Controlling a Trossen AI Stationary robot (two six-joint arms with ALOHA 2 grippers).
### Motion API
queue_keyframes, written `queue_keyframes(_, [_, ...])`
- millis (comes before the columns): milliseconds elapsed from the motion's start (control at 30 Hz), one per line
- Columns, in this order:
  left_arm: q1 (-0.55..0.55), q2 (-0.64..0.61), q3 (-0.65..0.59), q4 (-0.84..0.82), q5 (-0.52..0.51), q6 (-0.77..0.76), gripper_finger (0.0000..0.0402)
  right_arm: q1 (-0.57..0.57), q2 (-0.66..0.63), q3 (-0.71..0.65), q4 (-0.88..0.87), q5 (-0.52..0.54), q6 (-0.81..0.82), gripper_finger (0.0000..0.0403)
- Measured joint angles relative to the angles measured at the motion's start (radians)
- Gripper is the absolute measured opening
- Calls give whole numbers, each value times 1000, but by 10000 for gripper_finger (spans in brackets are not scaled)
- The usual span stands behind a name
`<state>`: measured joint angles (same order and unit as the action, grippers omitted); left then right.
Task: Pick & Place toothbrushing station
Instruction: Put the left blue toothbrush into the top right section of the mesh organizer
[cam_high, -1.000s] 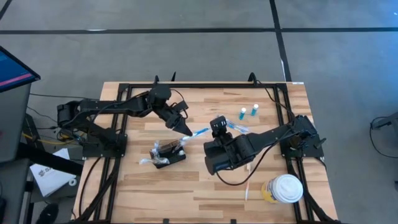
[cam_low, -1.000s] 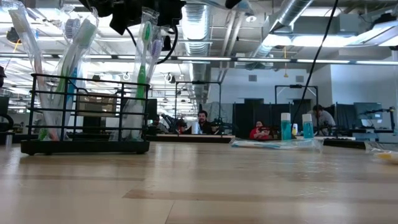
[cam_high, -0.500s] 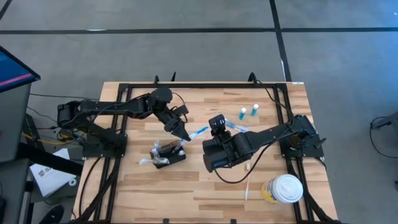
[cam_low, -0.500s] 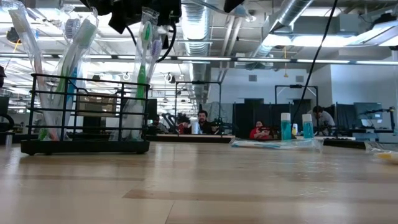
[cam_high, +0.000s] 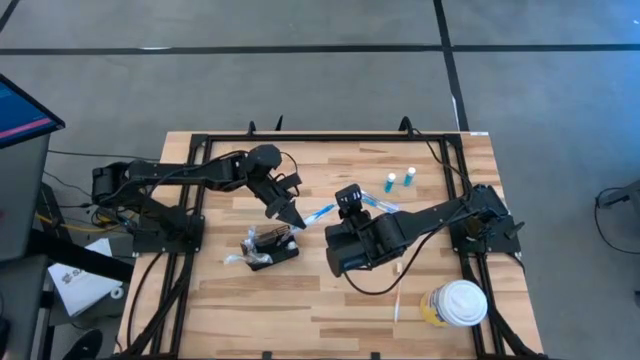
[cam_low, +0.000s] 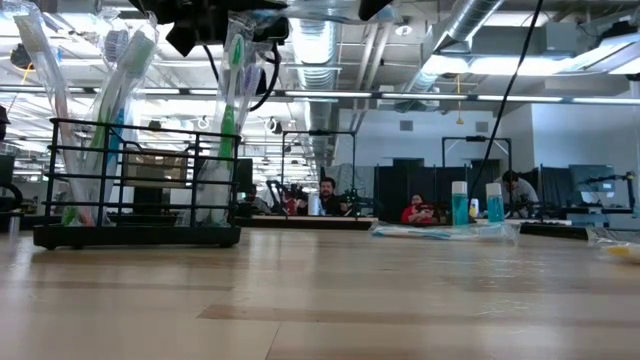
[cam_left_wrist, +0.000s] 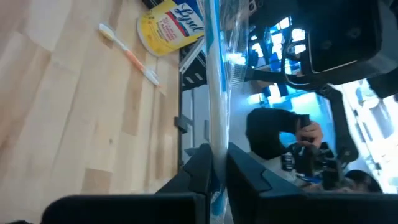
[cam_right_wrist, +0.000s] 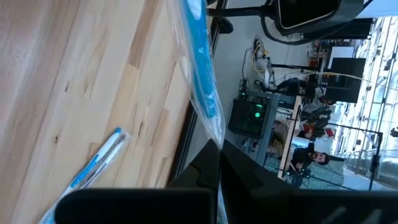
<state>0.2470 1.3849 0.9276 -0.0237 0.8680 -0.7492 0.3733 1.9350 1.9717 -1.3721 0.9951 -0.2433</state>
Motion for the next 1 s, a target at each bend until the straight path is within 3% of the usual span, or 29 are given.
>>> queue_keyframes(300, [0, 0, 0, -10, -23, 39, 15, 21, 0, 0, 13, 0, 12, 7])
queue_keyframes(633, [47, -18, 0, -9, -41, 91, 15, 48, 0, 0, 14, 32, 86, 106])
queue_keyframes(700, [58, -25, 0, -6, -47, 117, 15, 48, -4, 0, 11, 35, 153, 127])
queue_keyframes(800, [68, -57, 0, -6, -67, 164, 15, 41, -20, 0, 9, 31, 377, 144])
queue_keyframes(1000, [74, -175, -40, -6, -158, 296, 15, 52, -62, 0, -46, 63, 612, 131])
